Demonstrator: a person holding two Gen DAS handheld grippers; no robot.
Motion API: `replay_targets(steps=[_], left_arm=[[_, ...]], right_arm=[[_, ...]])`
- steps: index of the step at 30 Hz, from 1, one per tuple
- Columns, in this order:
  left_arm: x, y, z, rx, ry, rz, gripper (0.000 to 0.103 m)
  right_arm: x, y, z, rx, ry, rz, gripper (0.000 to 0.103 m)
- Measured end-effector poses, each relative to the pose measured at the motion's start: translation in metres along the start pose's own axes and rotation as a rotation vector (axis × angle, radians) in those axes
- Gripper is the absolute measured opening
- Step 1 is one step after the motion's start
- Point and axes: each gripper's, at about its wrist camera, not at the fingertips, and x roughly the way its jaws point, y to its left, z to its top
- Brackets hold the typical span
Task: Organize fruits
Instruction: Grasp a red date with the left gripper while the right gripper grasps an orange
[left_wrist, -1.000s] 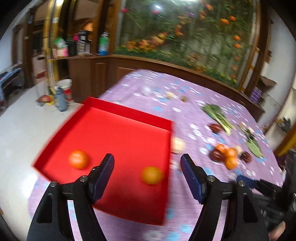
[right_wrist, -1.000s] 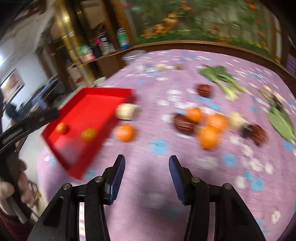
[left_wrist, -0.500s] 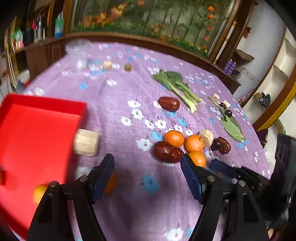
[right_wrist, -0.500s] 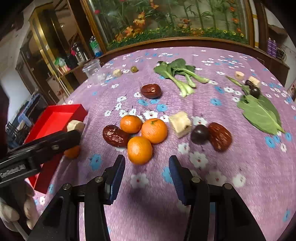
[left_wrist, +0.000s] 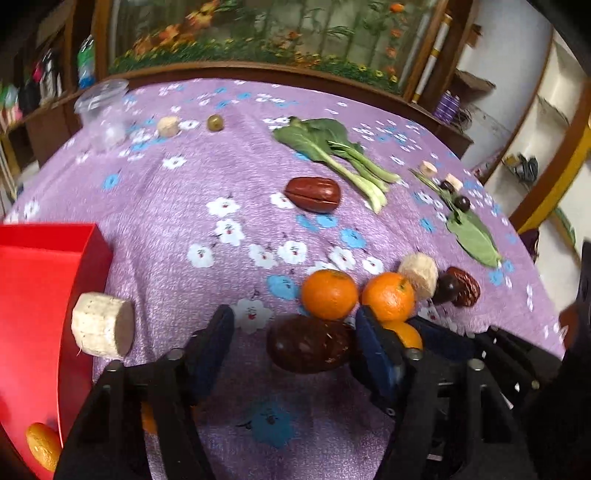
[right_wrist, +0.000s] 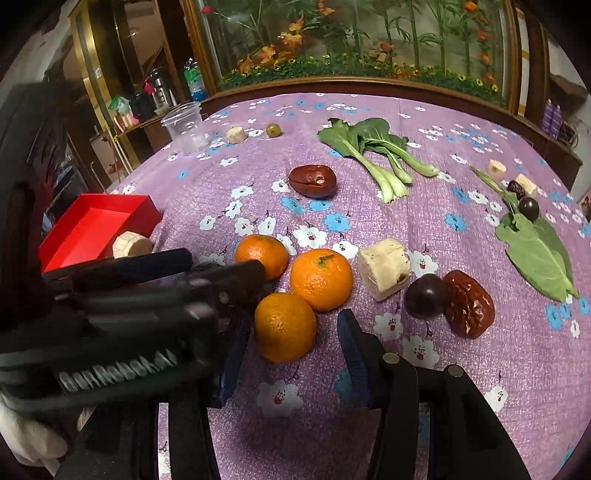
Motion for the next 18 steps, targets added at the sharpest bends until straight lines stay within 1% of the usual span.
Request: replay_targets(steps=[2,5,8,9,10,12,16,18], left_arm=[[-0.002,-0.005,-0.001,0.020,-0.002,-0.009,0.046],[-0.004,-0.008,-0.004,0.031,-0.004,0.001,0.046],[-0.007,-0.008,-0.006,0.032,-0.003,-0.002,0.046],[-0.008,-0.008,-0.007,0.032,-0.004,-0.005,0.045],[-0.010,-0.008,-0.008,0.032,-0.006,-0.007,0.044],[-0.018,-0.007,-0.008,0.026,-0.026,-0.017,0.032],[-0.033,-0.002,-0.009,0.016,-0.036,-0.026,0.031],[-0.038,0.002,-0.013,0.003,-0.034,-0.033,0.028]], right_arm=[[0.000,0.001,0.000,-0.005,-0.001,-0.005,0.054],[-0.001,0.000,-0.001,-0.002,-0.002,-0.003,0.052],[-0.001,0.001,-0.002,-0.007,-0.004,-0.011,0.045],[-0.002,0.001,-0.002,-0.007,-0.004,-0.003,0.037],[-0.002,0.002,-0.002,-0.009,-0.003,0.006,0.034],[-0.004,0.005,-0.004,-0.019,-0.005,-0.007,0.034],[-0.008,0.004,-0.007,-0.014,0.001,0.002,0.034],[-0.014,0.003,-0.010,-0.002,-0.002,0.014,0.034]])
